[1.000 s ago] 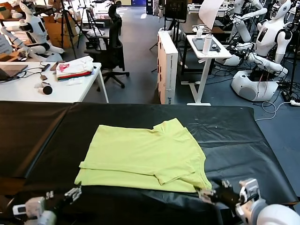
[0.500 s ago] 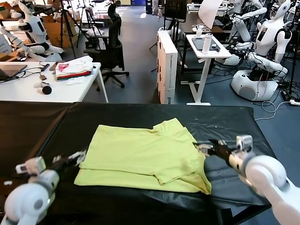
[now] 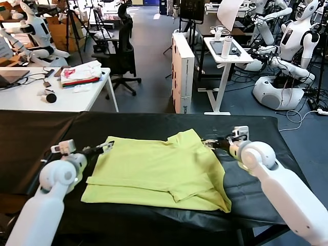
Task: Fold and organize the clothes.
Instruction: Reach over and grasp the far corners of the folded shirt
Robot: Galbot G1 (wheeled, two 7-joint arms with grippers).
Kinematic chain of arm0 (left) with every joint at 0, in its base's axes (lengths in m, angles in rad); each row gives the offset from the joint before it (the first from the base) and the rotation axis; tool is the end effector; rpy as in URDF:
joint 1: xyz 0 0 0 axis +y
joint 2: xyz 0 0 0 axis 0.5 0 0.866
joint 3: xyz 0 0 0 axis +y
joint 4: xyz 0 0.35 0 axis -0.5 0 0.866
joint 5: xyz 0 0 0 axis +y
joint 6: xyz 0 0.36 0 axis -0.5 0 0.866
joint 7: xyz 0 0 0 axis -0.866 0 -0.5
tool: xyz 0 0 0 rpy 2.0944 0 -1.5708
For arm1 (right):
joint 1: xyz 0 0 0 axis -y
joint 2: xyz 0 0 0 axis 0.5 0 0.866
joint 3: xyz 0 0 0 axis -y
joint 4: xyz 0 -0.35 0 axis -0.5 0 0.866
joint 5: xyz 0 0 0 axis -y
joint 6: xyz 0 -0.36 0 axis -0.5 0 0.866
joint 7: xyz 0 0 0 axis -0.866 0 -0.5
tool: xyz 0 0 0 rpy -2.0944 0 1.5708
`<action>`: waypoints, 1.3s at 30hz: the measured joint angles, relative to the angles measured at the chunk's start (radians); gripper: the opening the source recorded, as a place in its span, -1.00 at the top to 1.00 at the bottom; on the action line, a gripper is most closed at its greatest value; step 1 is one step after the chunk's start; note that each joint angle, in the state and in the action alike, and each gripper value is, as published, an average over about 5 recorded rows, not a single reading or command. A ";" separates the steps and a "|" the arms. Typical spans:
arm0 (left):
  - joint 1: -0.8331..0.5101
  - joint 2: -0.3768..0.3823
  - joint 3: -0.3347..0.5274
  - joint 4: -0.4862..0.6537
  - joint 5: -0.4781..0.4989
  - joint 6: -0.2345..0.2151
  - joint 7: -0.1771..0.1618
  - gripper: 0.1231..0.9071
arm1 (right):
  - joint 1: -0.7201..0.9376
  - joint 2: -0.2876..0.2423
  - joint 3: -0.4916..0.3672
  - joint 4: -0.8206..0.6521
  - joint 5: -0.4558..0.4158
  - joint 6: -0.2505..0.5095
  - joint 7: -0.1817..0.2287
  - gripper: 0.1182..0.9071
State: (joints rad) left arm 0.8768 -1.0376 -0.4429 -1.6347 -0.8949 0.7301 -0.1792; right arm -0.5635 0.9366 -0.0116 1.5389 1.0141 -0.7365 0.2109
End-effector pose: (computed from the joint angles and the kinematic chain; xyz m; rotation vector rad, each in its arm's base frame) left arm 0.4032 0.1413 -0.2313 -0.1071 -2.5428 0.3089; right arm 0.4600 -0.0664 -0.2101 0.3729 -2.4494 -0.0399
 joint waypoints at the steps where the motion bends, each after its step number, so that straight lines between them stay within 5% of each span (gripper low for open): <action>1: -0.016 0.000 0.008 0.018 0.003 -0.002 0.005 -1.00 | 0.006 0.006 -0.005 -0.011 -0.003 0.000 0.000 -1.00; 17: -0.155 -0.022 0.081 0.232 0.062 -0.033 0.058 -1.00 | 0.039 0.046 -0.050 -0.087 -0.034 0.000 -0.004 -0.98; 22: -0.150 -0.024 0.084 0.249 0.071 -0.037 0.070 -0.94 | 0.035 0.044 -0.056 -0.084 -0.037 0.000 -0.009 -0.64; 29: -0.137 -0.022 0.083 0.249 0.075 -0.041 0.081 0.01 | 0.026 0.039 -0.058 -0.077 -0.057 0.000 -0.031 -0.10; 33: -0.130 -0.020 0.084 0.239 0.075 -0.039 0.084 0.57 | 0.023 0.037 -0.055 -0.079 -0.068 0.000 -0.044 0.56; 35: -0.128 -0.020 0.085 0.233 0.075 -0.039 0.085 0.70 | 0.021 0.037 -0.052 -0.079 -0.073 0.000 -0.049 0.85; 39: -0.128 -0.019 0.087 0.221 0.075 -0.042 0.086 0.86 | 0.015 0.039 -0.045 -0.078 -0.075 0.000 -0.051 0.95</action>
State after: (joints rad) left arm 0.7492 -1.0569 -0.3561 -1.4136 -0.8200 0.6883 -0.0930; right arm -0.5489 0.9751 -0.0567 1.4612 0.9390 -0.7365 0.1595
